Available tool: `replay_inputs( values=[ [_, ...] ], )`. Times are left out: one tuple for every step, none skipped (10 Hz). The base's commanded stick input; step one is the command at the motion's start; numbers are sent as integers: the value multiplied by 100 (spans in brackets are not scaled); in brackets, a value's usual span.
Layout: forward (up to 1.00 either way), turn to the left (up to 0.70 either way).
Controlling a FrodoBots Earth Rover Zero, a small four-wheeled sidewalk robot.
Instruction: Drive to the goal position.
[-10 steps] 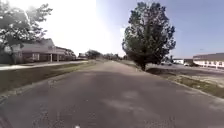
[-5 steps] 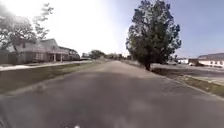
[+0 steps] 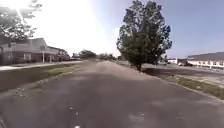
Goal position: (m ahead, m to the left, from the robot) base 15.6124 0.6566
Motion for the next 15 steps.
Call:
replay_inputs(
  values=[
    [100, -11],
    [100, -3],
    [100, -3],
    [100, -2],
    [100, -1],
    [100, -1],
    [100, -1],
    [100, -1],
    [100, -1],
    [100, -1],
    [100, -1],
    [100, -1],
    [100, -1],
    [100, -1],
    [100, -6]
  ],
)
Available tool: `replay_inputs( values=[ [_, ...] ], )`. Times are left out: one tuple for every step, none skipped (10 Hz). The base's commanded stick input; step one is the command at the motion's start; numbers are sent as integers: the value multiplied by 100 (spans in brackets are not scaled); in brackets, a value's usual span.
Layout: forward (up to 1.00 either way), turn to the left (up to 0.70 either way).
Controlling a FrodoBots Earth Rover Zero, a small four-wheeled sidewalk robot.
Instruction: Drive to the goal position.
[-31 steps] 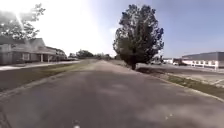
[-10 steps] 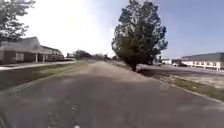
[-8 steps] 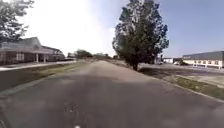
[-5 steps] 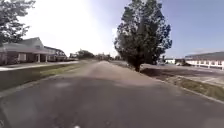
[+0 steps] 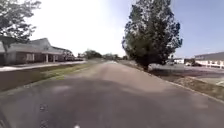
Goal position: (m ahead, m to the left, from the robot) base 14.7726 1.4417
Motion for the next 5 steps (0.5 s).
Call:
replay_inputs(
  values=[
    [100, -11],
    [100, -16],
    [100, -21],
    [100, -26],
    [100, -28]
  ],
)
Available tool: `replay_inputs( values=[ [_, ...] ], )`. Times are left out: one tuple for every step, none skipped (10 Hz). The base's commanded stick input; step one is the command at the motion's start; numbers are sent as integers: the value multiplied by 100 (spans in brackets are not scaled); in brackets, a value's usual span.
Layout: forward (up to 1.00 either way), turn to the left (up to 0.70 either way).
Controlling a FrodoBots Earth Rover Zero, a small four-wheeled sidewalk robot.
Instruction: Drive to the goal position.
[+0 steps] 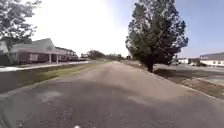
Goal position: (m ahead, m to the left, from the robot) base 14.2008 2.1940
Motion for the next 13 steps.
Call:
replay_inputs(
  values=[
    [100, -28],
    [100, -28],
    [100, -28],
    [100, -28],
    [100, -28],
    [100, -13],
    [100, -10],
    [100, -5],
    [100, -1],
    [100, -1],
    [100, -1],
    [100, -1],
    [100, -1]
  ],
)
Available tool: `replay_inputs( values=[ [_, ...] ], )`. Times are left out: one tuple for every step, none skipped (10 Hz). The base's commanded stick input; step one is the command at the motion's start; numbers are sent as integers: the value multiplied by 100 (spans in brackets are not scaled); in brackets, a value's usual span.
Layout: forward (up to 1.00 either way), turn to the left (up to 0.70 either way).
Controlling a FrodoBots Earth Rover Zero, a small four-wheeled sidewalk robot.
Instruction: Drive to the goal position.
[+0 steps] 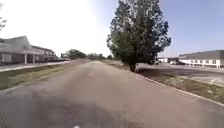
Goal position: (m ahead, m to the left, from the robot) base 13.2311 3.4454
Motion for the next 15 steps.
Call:
replay_inputs(
  values=[
    [100, -1],
    [100, -1],
    [100, -1],
    [100, -1],
    [100, -1],
    [100, -1],
    [100, -1],
    [100, -1],
    [100, -1],
    [100, -2],
    [100, -4],
    [100, -33],
    [100, -25],
    [100, -20],
    [100, -20]
  ],
)
